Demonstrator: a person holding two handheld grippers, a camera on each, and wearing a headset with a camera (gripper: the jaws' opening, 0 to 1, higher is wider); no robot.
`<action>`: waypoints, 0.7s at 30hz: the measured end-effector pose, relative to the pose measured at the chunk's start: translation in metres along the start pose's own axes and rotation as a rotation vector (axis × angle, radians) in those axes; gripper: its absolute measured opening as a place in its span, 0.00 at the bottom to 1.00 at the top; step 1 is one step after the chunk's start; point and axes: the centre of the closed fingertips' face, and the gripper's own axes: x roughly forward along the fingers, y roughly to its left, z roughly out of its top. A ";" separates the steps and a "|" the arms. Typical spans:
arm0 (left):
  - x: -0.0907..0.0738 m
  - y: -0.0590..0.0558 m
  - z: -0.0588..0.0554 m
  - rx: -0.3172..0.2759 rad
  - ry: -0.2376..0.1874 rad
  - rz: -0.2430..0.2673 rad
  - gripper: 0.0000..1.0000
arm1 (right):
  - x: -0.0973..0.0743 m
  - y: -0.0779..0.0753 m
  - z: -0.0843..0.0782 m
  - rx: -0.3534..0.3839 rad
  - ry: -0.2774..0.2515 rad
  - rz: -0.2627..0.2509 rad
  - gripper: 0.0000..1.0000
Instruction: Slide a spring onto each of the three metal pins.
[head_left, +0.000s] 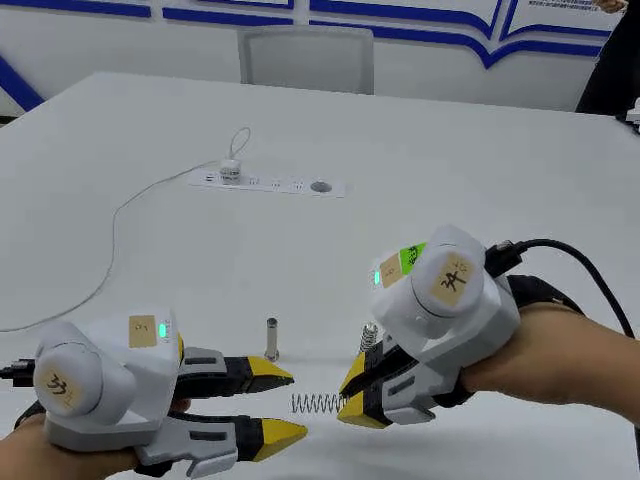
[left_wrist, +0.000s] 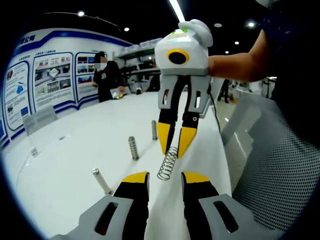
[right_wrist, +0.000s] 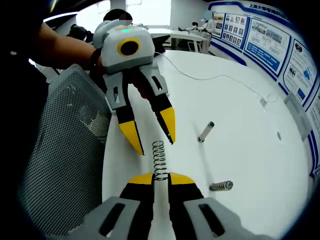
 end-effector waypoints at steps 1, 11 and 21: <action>0.001 -0.001 -0.001 0.004 0.003 -0.005 0.24 | 0.000 0.000 0.000 -0.006 0.000 0.001 0.11; 0.003 -0.009 -0.002 0.020 0.012 -0.036 0.13 | 0.000 0.010 0.002 -0.052 0.001 0.038 0.11; 0.004 -0.018 -0.006 0.041 0.034 -0.075 0.11 | 0.000 0.015 0.001 -0.073 0.005 0.058 0.11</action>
